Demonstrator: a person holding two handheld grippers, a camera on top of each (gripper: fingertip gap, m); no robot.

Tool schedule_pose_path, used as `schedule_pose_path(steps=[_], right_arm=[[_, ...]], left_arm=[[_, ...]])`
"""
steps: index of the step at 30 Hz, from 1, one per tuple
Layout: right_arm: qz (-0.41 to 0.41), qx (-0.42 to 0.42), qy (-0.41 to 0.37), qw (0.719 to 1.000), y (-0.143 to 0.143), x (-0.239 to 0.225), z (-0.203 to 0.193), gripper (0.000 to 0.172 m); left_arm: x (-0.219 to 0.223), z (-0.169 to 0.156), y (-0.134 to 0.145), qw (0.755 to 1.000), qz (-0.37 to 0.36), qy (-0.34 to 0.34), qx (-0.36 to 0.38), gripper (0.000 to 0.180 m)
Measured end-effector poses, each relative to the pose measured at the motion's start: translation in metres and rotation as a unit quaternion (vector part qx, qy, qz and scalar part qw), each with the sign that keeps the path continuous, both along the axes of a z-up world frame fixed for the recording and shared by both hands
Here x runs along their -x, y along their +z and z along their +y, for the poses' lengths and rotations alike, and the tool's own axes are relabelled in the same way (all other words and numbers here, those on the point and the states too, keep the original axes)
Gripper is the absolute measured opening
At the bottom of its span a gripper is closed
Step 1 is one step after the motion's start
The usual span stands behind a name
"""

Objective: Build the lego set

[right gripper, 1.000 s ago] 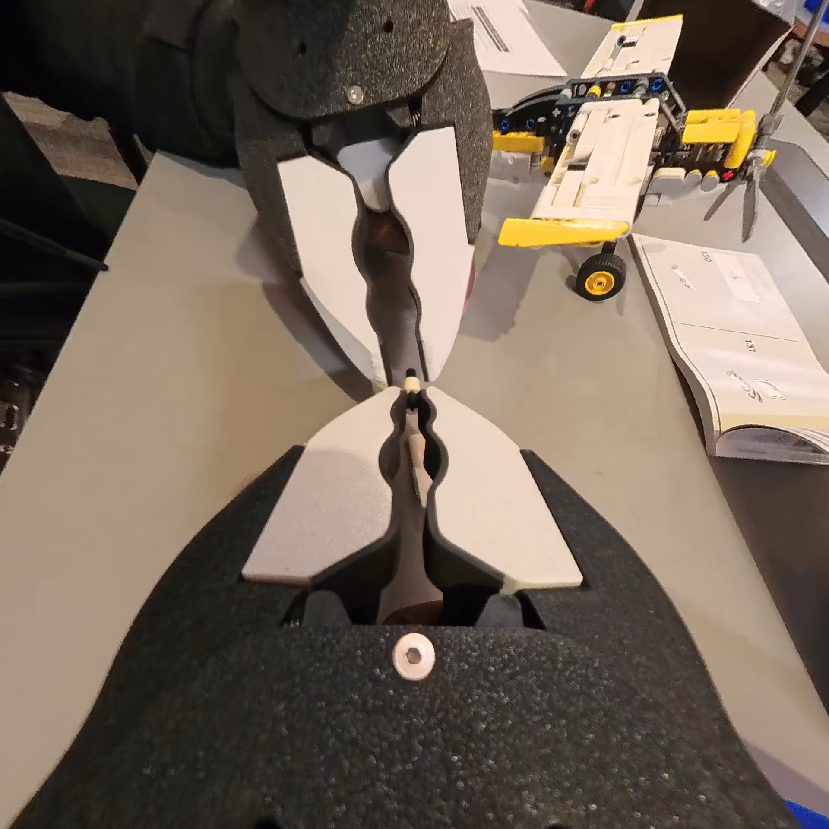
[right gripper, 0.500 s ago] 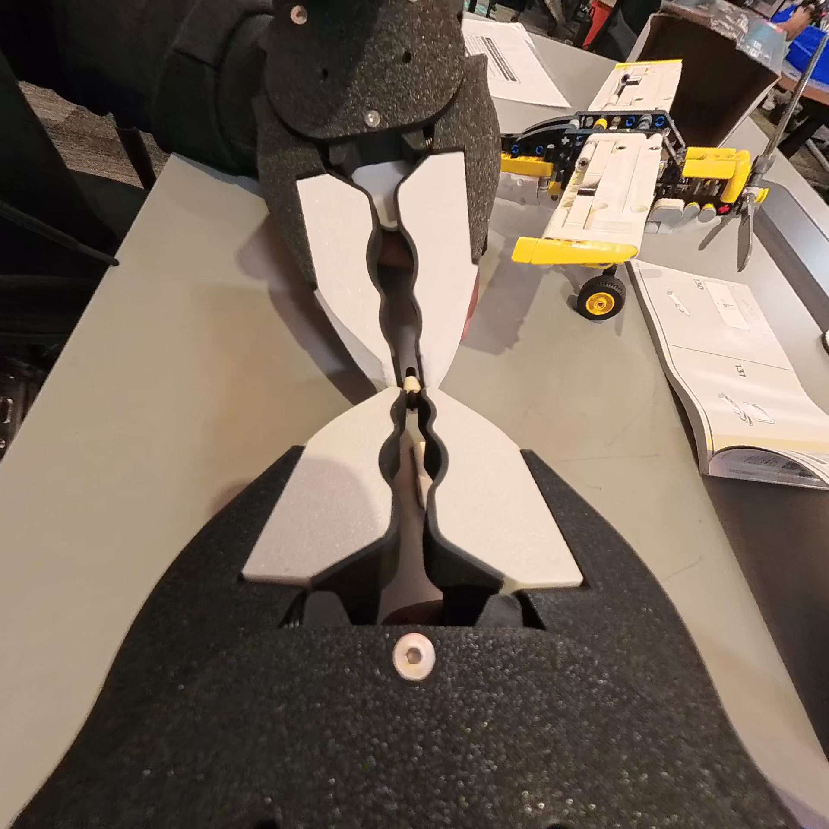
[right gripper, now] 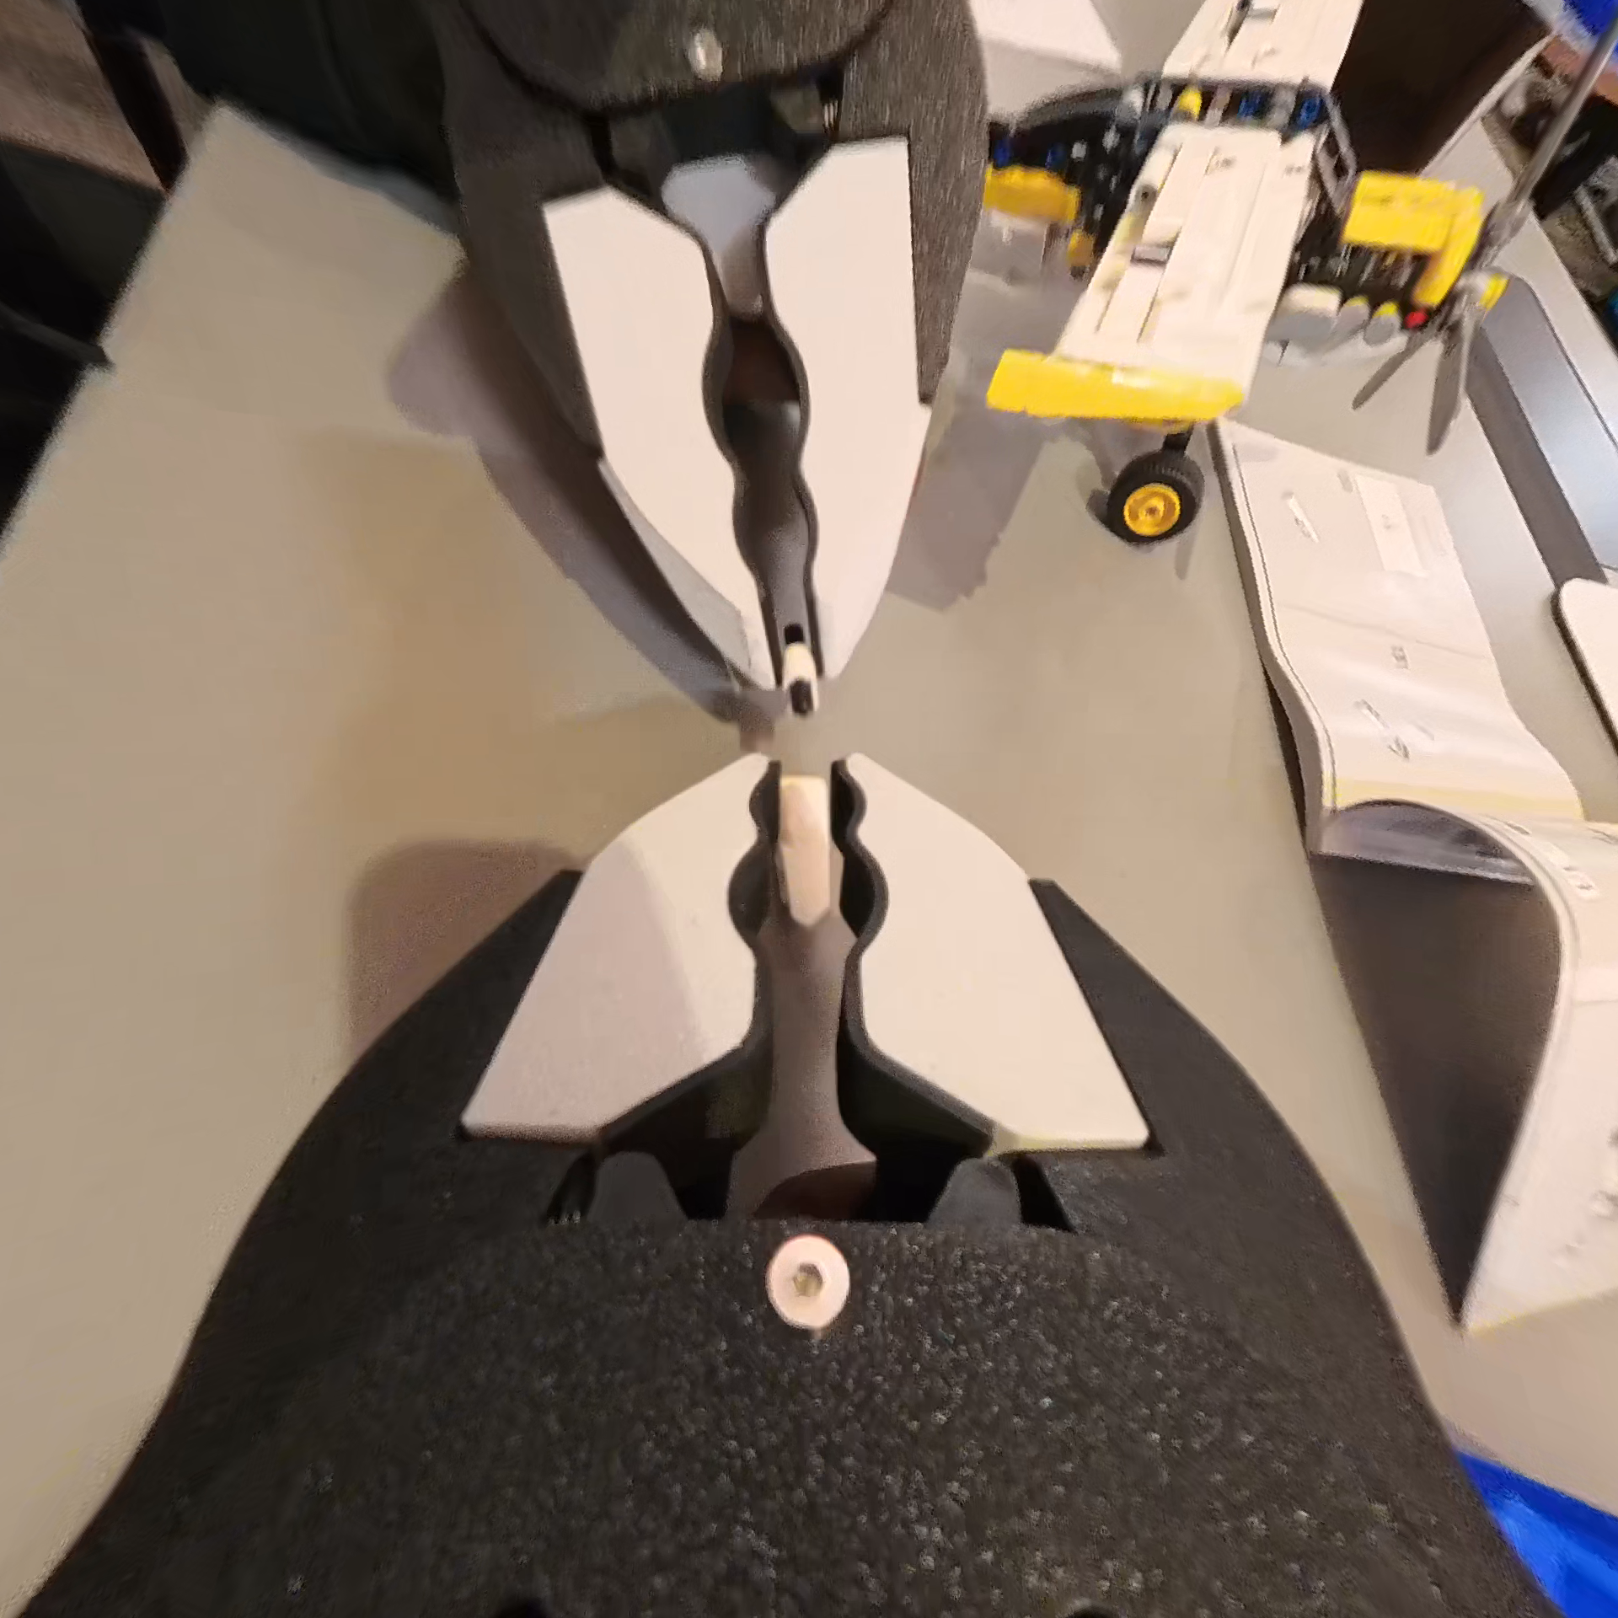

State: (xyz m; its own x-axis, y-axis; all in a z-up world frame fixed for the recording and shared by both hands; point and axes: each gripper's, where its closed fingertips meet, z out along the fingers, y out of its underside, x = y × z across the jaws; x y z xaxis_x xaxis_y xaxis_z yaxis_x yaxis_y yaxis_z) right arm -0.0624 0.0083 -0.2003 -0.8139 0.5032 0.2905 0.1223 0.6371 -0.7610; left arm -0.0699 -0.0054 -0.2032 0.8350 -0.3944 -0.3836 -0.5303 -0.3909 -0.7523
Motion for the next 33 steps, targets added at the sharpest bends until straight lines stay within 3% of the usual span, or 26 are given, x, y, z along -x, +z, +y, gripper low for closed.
schedule_pose_path(steps=[3, 16, 24, 33], right_arm=[[-0.003, -0.05, 0.001, 0.999, -0.008, -0.003, 0.007, 0.012], [-0.047, -0.122, 0.013, 0.991, -0.029, 0.002, 0.004, 0.013], [-0.103, -0.102, 0.025, 0.989, -0.031, 0.003, 0.002, 0.007], [-0.067, -0.071, -0.006, 0.995, -0.026, 0.015, 0.008, 0.004]], left_arm=[[0.003, 0.0, -0.006, 1.0, 0.025, 0.007, 0.012, 0.008], [0.006, 0.0, -0.009, 0.999, 0.039, 0.013, 0.024, 0.008], [0.008, -0.001, -0.011, 0.998, 0.048, 0.016, 0.03, 0.007], [0.011, 0.002, -0.018, 0.992, 0.115, 0.024, 0.052, 0.008]])
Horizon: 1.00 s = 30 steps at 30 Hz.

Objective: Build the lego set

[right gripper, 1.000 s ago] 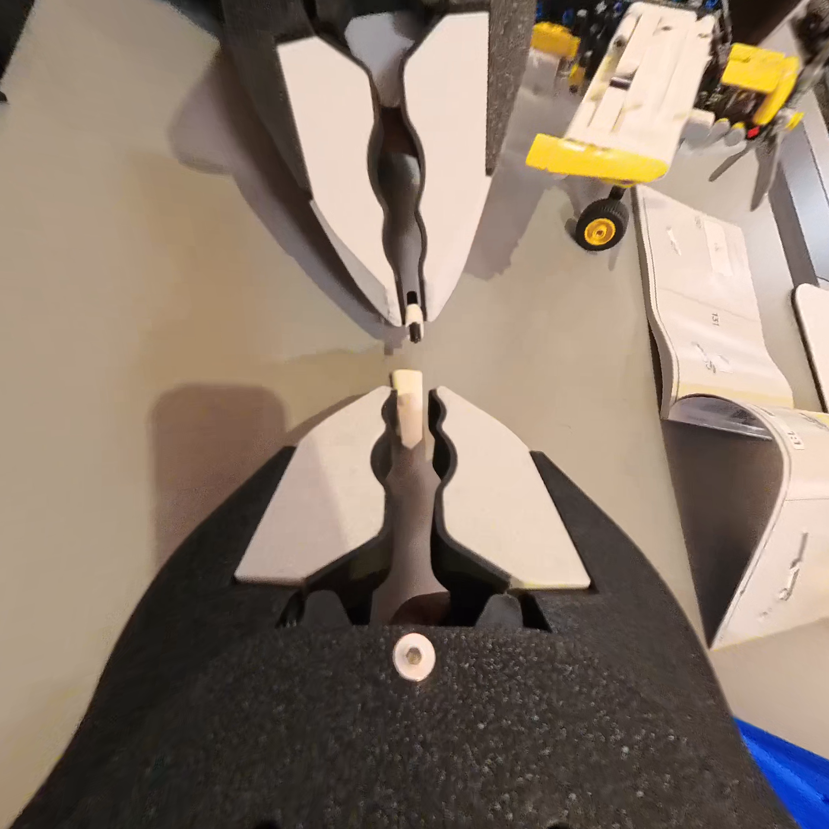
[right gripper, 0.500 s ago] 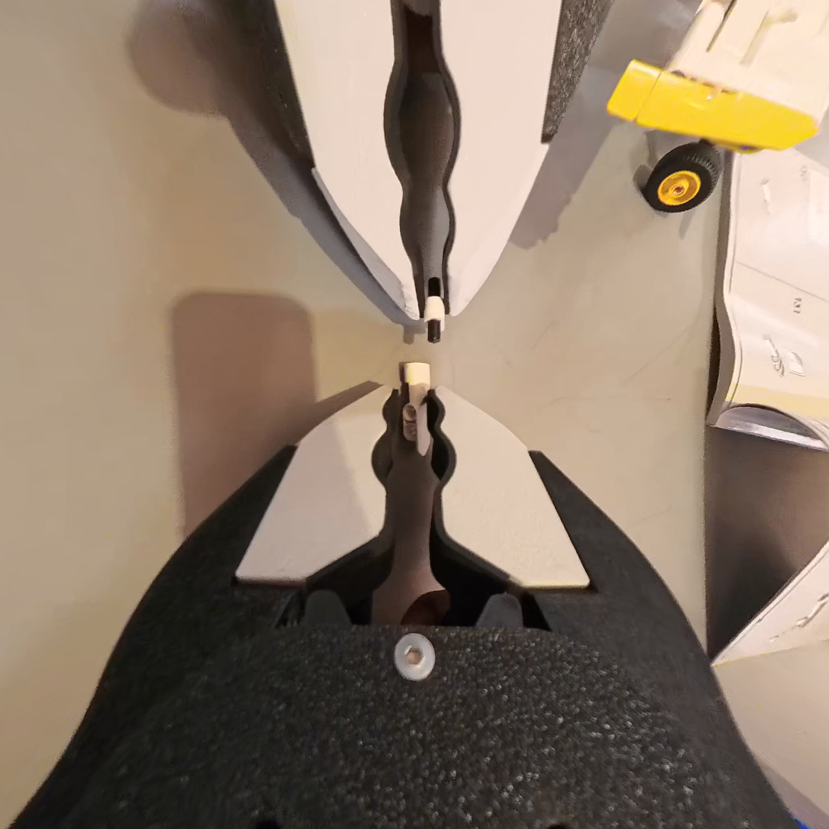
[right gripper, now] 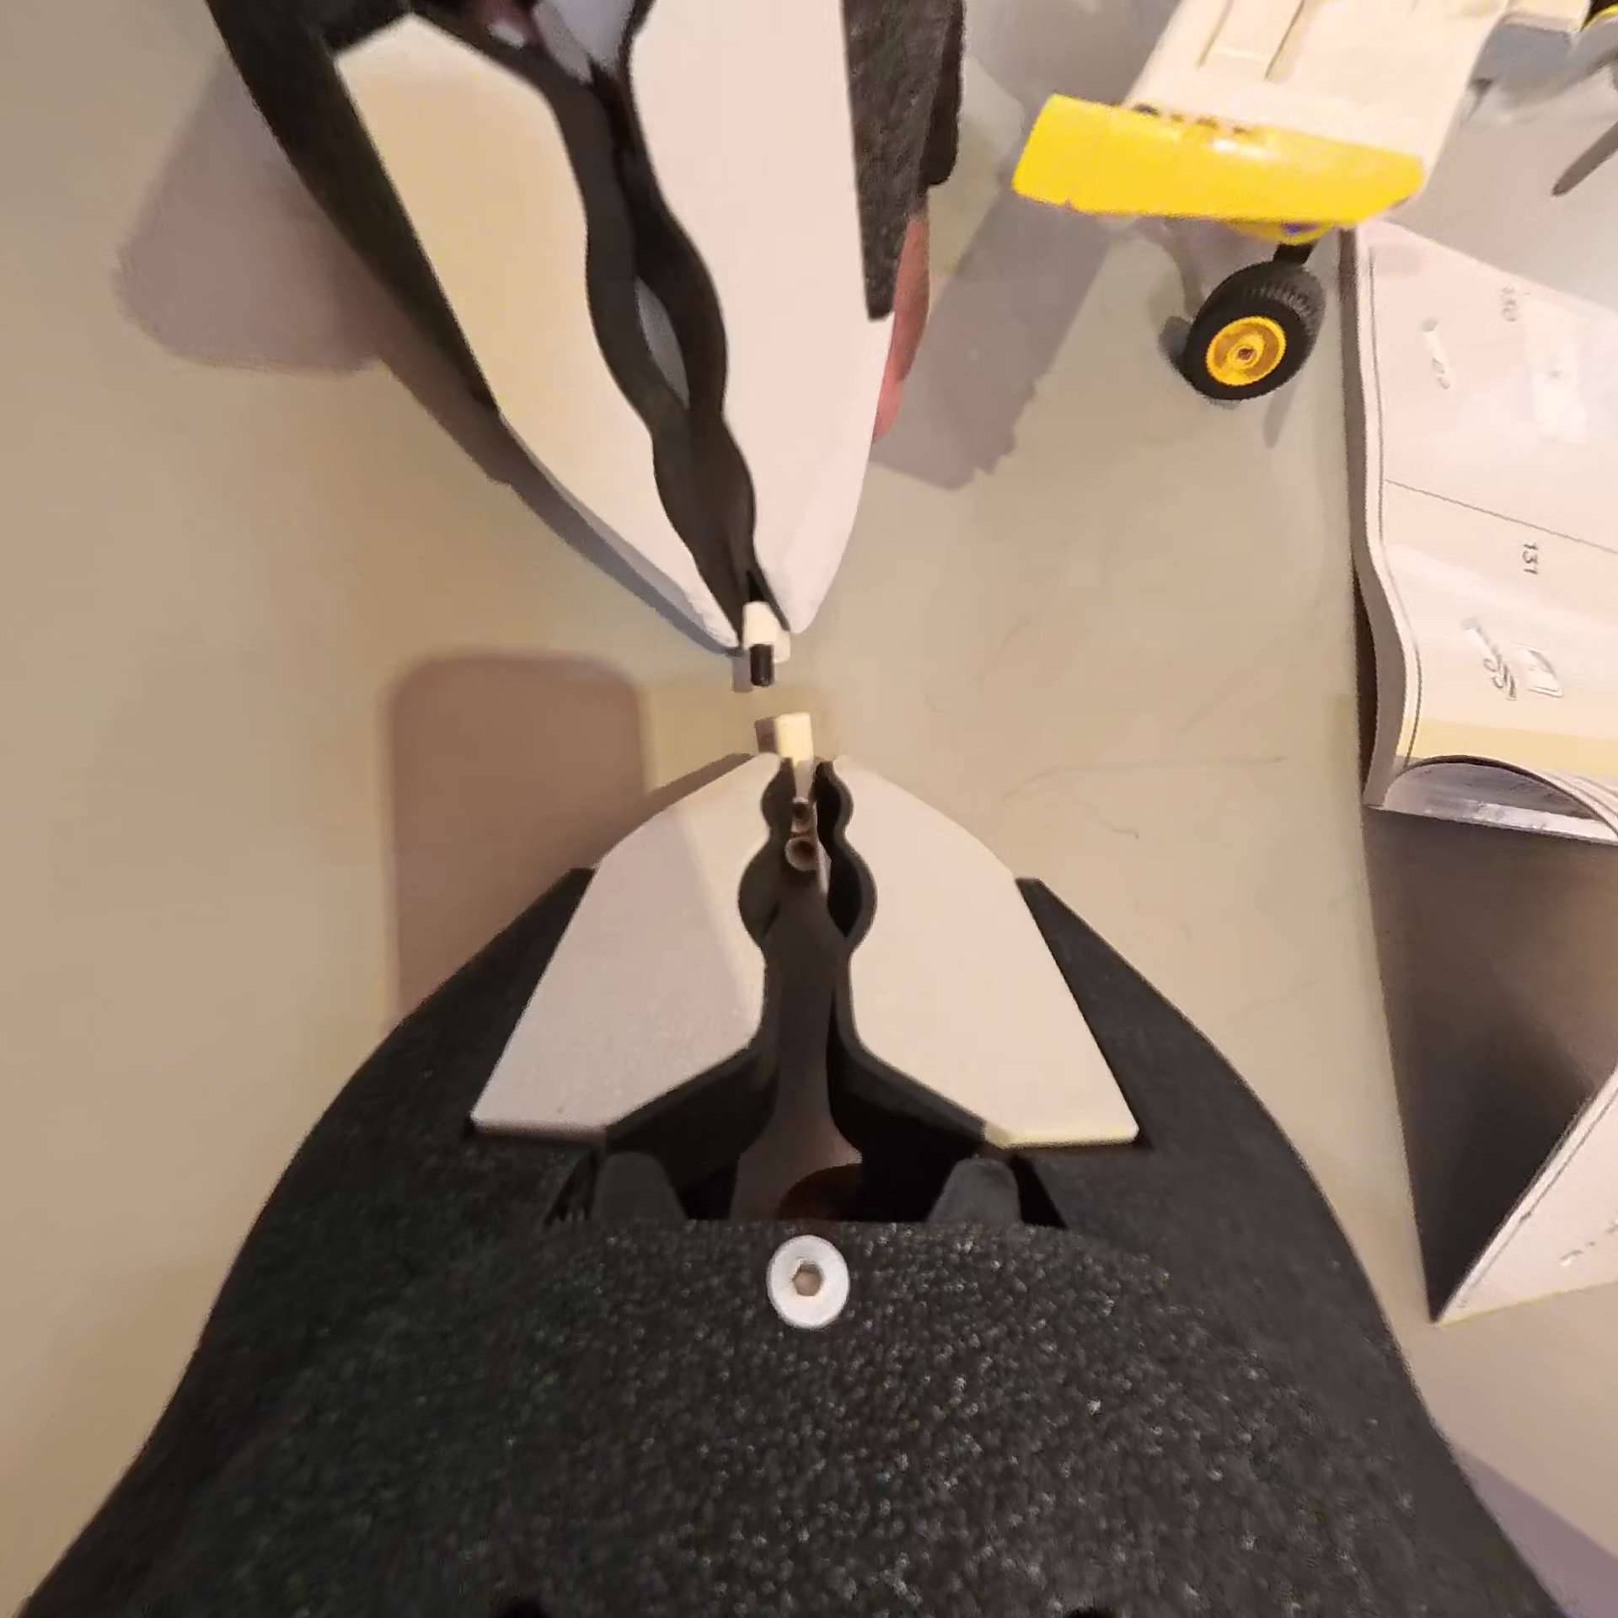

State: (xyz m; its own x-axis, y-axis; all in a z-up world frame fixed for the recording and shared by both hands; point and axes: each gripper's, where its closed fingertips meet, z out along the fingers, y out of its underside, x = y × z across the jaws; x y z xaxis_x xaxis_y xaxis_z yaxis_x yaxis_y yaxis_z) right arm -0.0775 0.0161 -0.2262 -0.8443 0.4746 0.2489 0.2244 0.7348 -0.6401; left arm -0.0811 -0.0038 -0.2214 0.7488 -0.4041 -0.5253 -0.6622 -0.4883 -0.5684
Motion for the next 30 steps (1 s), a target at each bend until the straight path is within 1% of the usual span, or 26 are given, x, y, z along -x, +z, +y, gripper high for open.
schedule_pose_path(steps=[4, 8, 18, 25, 30], right_arm=[[0.008, 0.008, -0.002, 1.0, 0.0019, 0.0003, -0.0005, 0.004], [0.024, -0.013, -0.007, 1.0, 0.0014, 0.0014, 0.0011, 0.004], [0.083, -0.077, -0.012, 0.993, 0.0003, 0.0043, 0.0016, 0.003], [0.137, -0.133, -0.014, 0.982, -0.0008, 0.0066, -0.0007, 0.003], [0.16, -0.148, -0.014, 0.976, -0.0007, 0.0066, -0.0028, 0.003]], left_arm=[[0.0048, 0.005, 0.0, 0.998, 0.061, 0.017, 0.006, 0.008], [0.0052, 0.0061, -0.0011, 0.996, 0.081, 0.027, 0.019, 0.008], [0.0043, 0.0067, 0.0001, 0.998, 0.043, 0.045, 0.026, 0.008], [0.0044, 0.0037, -0.0039, 0.997, 0.026, 0.058, 0.041, 0.007], [0.0038, 0.0023, -0.0047, 0.998, 0.018, 0.057, 0.033, 0.007]])
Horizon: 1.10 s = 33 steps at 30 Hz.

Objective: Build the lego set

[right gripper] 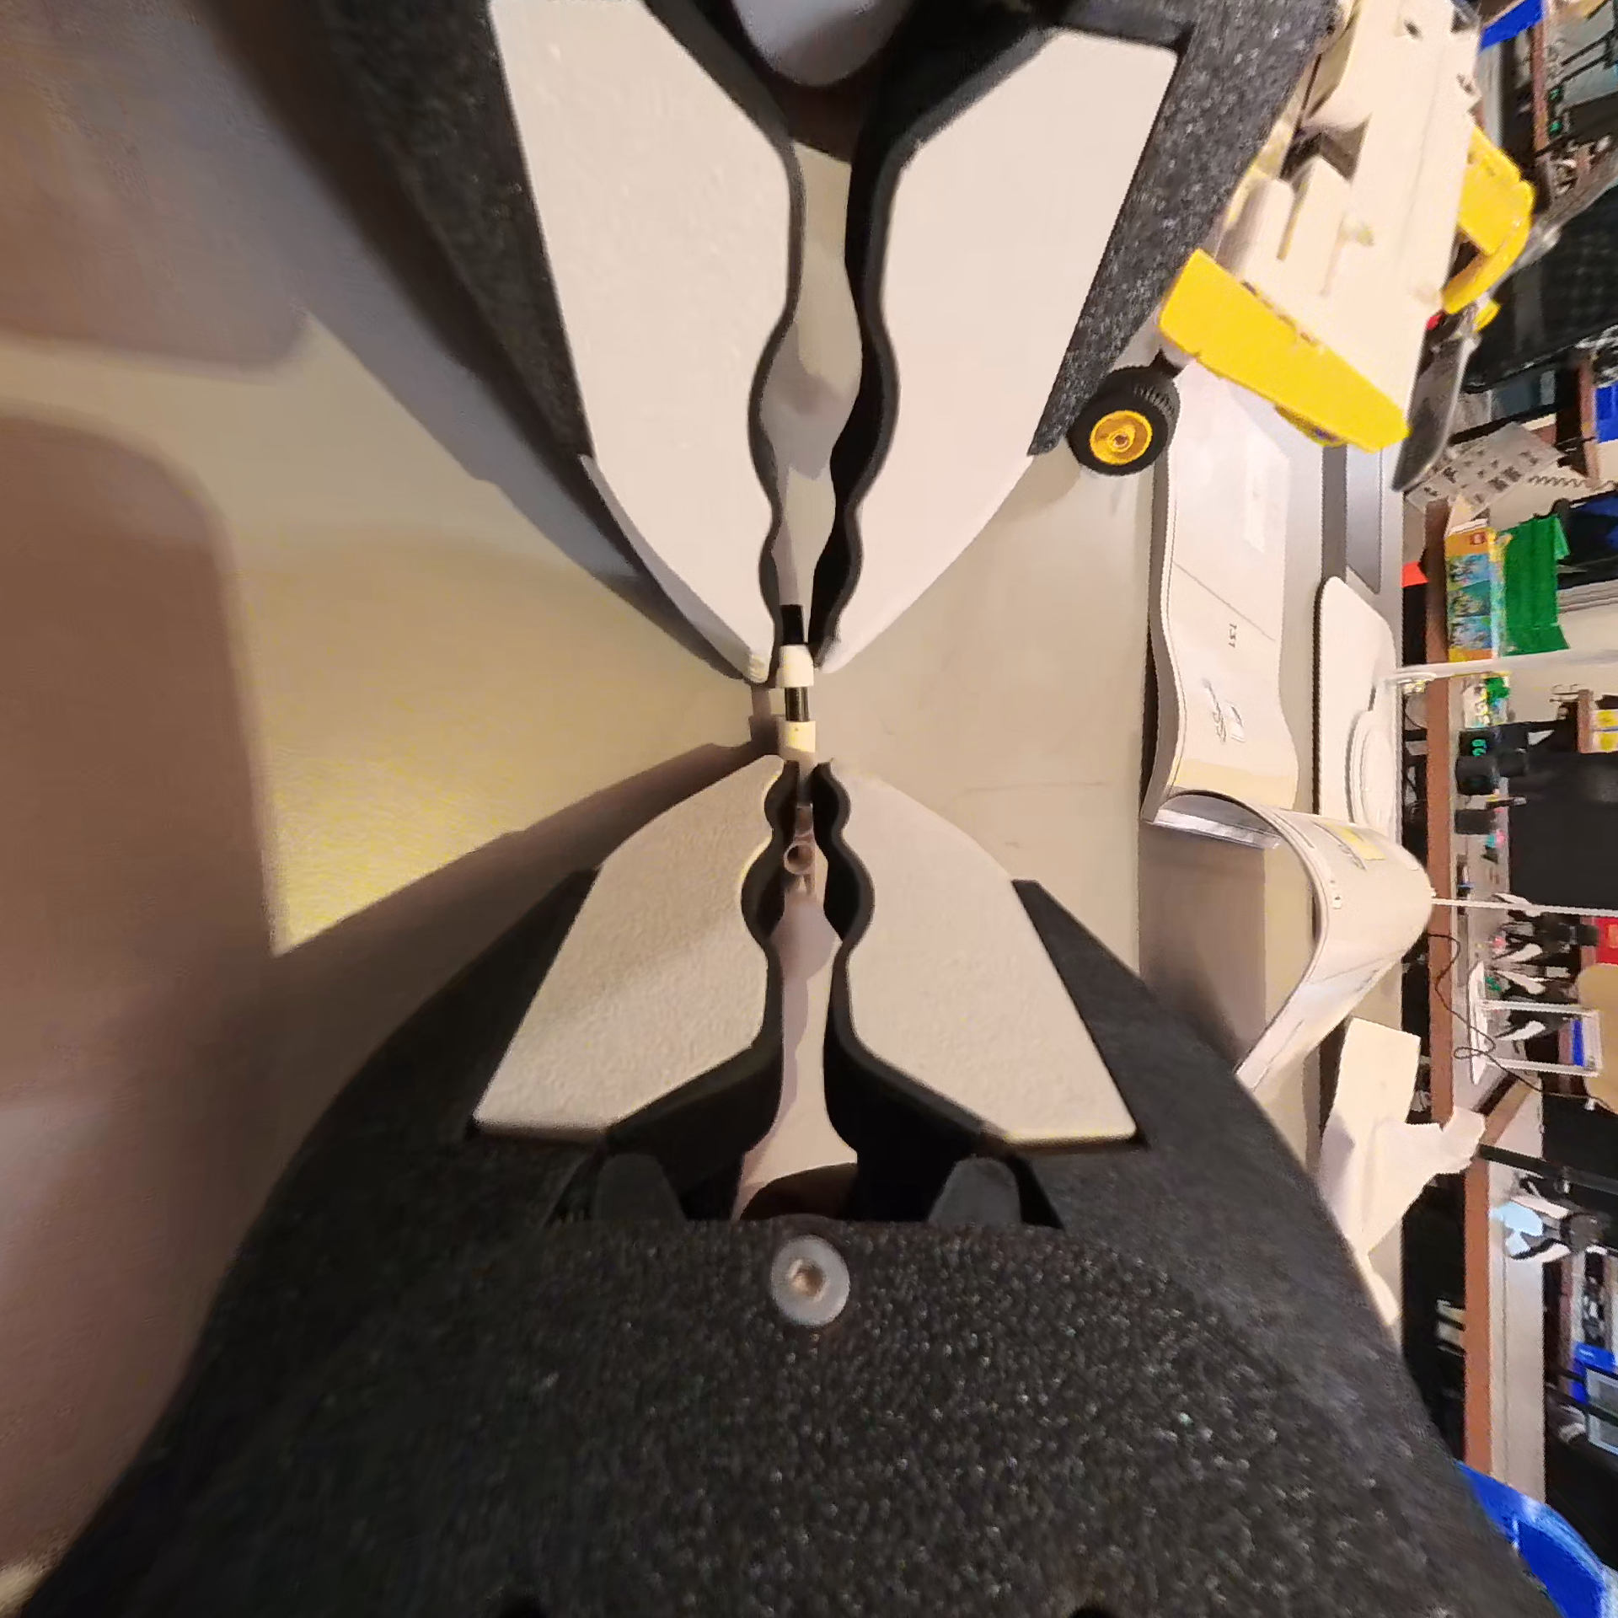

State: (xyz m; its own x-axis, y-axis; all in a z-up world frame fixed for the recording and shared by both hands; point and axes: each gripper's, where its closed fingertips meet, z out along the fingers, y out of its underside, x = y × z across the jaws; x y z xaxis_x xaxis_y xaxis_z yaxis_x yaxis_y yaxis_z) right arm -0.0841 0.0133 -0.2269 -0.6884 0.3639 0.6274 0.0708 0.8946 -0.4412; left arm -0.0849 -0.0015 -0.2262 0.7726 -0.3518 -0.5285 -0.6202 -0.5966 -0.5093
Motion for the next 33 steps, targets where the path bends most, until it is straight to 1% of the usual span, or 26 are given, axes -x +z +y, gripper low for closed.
schedule_pose_path(steps=[5, 14, 24, 29, 33], right_arm=[[0.026, -0.02, 0.007, 0.999, 0.0, -0.0003, -0.0018, 0.002], [0.052, 0.003, 0.003, 0.999, 0.0042, -0.0007, -0.0023, 0.002], [0.115, -0.071, -0.021, 0.991, 0.0064, 0.0035, 0.0012, 0.002], [0.129, -0.085, -0.036, 0.987, 0.007, 0.0057, 0.0019, 0.002], [0.133, -0.078, -0.017, 0.988, 0.0076, 0.0036, -0.0036, 0.001]], left_arm=[[-0.0008, -0.0003, -0.0005, 1.0, 0.008, -0.007, -0.003, 0.007], [-0.002, 0.0007, 0.003, 0.999, -0.003, -0.012, -0.041, 0.007], [0.0014, 0.0048, 0.0038, 0.998, 0.034, 0.007, -0.05, 0.007], [0.0027, 0.0062, 0.0045, 0.997, 0.05, 0.014, -0.056, 0.006], [-0.0018, 0.0061, 0.0053, 0.997, 0.042, -0.005, -0.061, 0.007]])
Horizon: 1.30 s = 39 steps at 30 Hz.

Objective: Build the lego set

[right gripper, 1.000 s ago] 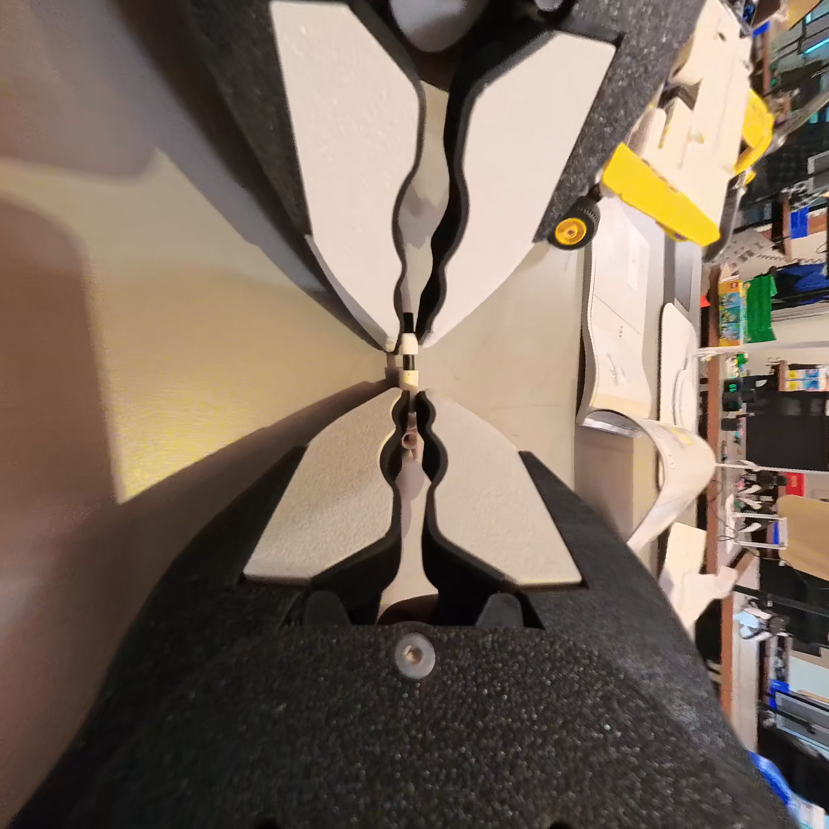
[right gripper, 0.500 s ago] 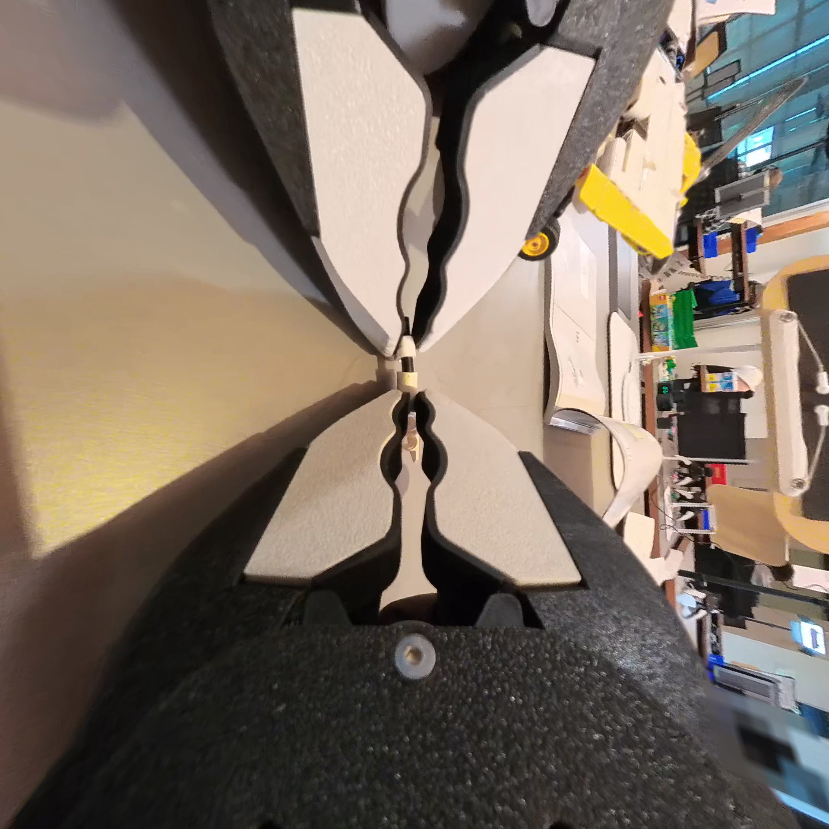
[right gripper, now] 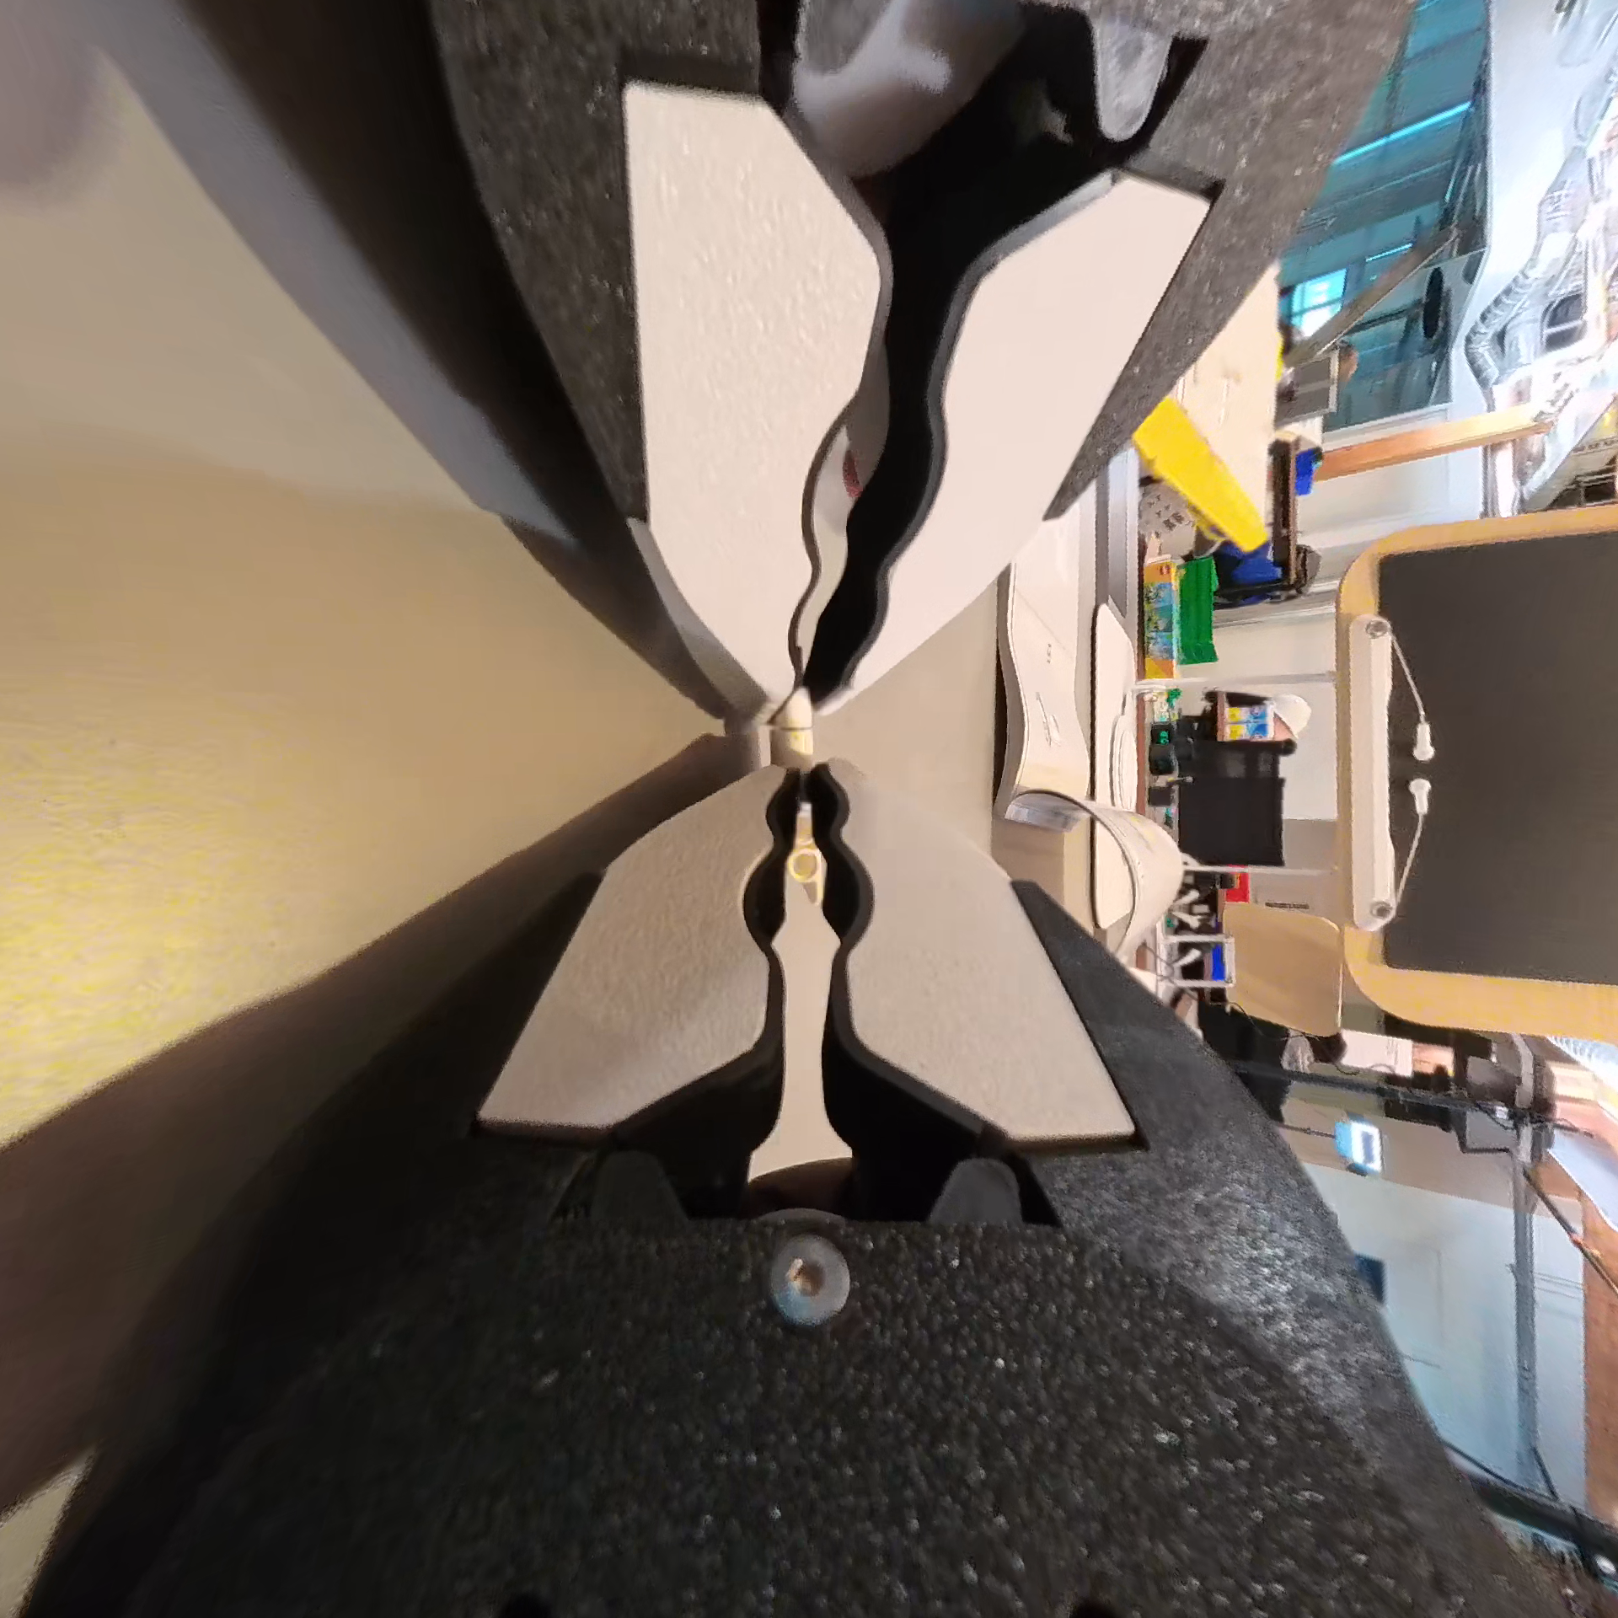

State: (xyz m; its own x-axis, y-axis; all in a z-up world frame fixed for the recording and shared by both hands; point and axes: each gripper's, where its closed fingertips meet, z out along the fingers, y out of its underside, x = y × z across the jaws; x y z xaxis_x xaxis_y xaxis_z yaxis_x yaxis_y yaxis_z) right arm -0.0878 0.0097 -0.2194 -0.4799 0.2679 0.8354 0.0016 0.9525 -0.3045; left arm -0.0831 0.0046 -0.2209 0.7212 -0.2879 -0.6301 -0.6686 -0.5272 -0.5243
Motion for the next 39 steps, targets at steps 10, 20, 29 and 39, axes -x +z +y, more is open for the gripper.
schedule_pose_path(steps=[10, 20, 29, 39], right_arm=[[0.019, -0.008, 0.005, 1.0, 0.003, 0.0, -0.003, 0.001], [0.001, 0.074, 0.002, 0.997, 0.017, 0.004, 0.006, 0.018], [0.048, 0.034, 0.006, 0.998, 0.019, 0.007, 0.015, 0.01], [0.16, -0.053, 0.025, 0.985, 0.033, 0.004, 0.012, 0.009]], left_arm=[[-0.001, 0.002, 0.003, 1.0, -0.023, -0.001, -0.012, 0.006], [0.004, 0.006, 0.018, 0.994, 0.061, -0.027, -0.088, 0.008], [0.003, 0.008, 0.025, 0.987, 0.094, -0.04, -0.124, 0.008], [0.006, 0.009, 0.034, 0.984, 0.094, -0.022, -0.148, 0.009]])
